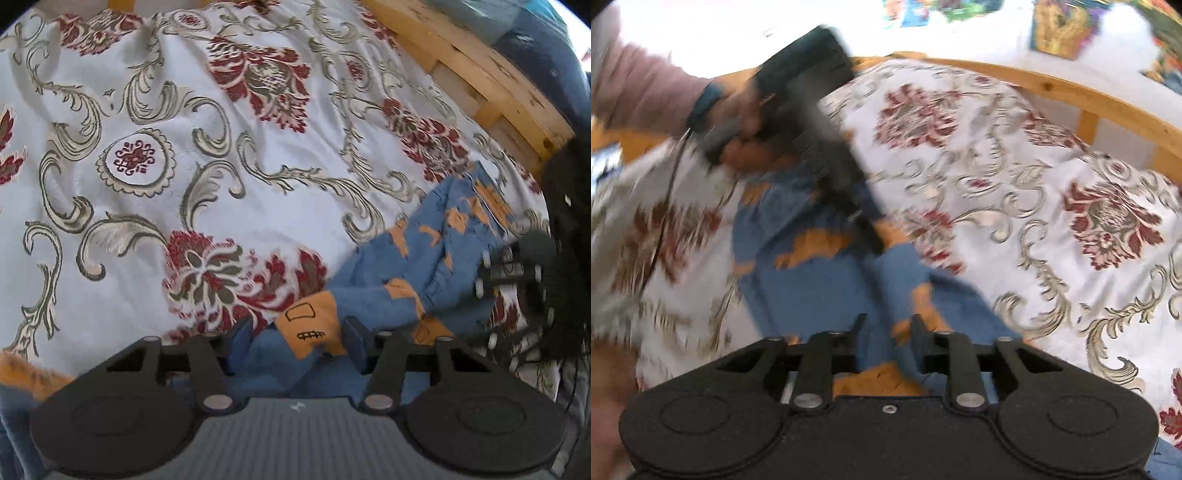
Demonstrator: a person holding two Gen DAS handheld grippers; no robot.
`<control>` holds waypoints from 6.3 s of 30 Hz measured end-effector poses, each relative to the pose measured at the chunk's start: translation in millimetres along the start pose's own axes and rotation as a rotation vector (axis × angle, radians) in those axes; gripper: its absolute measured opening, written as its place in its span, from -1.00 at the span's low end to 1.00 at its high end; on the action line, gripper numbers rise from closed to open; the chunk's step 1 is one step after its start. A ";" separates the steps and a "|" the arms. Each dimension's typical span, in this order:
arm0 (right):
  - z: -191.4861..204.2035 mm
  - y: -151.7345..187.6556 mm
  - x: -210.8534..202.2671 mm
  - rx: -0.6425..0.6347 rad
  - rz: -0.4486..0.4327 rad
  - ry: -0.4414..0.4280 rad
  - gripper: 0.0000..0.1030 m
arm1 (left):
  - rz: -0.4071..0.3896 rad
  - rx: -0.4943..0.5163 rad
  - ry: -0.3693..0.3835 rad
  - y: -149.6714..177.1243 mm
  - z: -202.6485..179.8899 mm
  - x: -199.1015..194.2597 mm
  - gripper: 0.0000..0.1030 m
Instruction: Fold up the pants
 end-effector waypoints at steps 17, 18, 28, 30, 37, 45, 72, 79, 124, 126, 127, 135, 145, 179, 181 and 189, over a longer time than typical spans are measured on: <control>46.0 22.8 23.5 -0.068 0.057 -0.037 -0.93 | -0.028 -0.069 0.140 24.2 -5.8 -37.1 0.30; 45.1 23.6 23.7 -0.054 0.055 -0.035 -0.93 | -0.028 -0.095 0.115 20.6 -3.8 -36.4 0.26; 45.1 23.5 22.2 -0.041 0.044 -0.020 -0.90 | 0.115 -0.013 -0.060 7.6 -41.3 5.6 -0.66; 45.5 22.6 21.2 -0.040 0.039 -0.015 -0.87 | 0.150 -0.012 -0.123 5.3 -42.8 14.1 -0.83; 30.6 2.1 11.9 -0.041 -0.041 0.073 -0.86 | 0.031 0.067 -0.220 -23.4 -49.1 -5.3 -0.90; -20.0 -4.6 48.7 0.018 0.025 0.285 -0.74 | 0.007 0.037 -0.267 -53.0 -18.8 17.7 -0.91; 96.0 2.5 62.6 -0.268 0.042 0.010 -0.82 | 0.047 -0.067 -0.224 -52.4 8.6 40.7 -0.90; 91.2 0.6 58.9 -0.187 0.037 -0.056 -1.00 | 0.048 -0.072 -0.219 -52.3 9.2 40.7 -0.90; -97.8 51.6 -28.1 -0.034 0.282 0.128 -0.42 | 0.104 0.575 0.046 -27.2 -108.2 60.2 -0.18; -98.4 51.0 -26.9 -0.033 0.281 0.122 -0.64 | 0.128 0.549 0.076 -30.0 -104.1 59.8 -0.18; -99.4 50.3 -27.0 -0.029 0.274 0.124 -0.72 | 0.143 0.533 0.091 -31.9 -101.1 59.0 -0.17; -118.9 51.2 -37.7 0.121 0.212 0.154 -0.79 | 0.145 0.503 0.058 -36.4 -82.5 55.5 -0.16; -112.9 50.3 -43.8 0.079 0.177 0.205 -1.00 | 0.084 0.497 -0.016 -33.4 -84.9 55.8 -0.94; -128.9 85.4 -120.9 0.192 0.159 0.787 -0.19 | -0.209 0.365 -0.115 -42.1 -183.9 79.6 0.00; -122.6 93.6 -138.8 0.279 0.128 0.831 -0.11 | -0.215 0.350 -0.084 -57.1 -190.6 88.9 0.00; -78.0 142.8 -178.7 0.590 -0.008 0.969 -0.15 | -0.176 0.343 0.027 -132.8 -230.1 132.0 0.01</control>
Point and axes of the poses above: each gripper's, at about its wrist camera, not at the fingertips, and x roughly the way its jaws point, z to its left, y to its underside, the point moved 2 cm from there along x, roughly the way its jaws point, and after that the axes turned 5 degrees about -x, right-handed, at the moved point
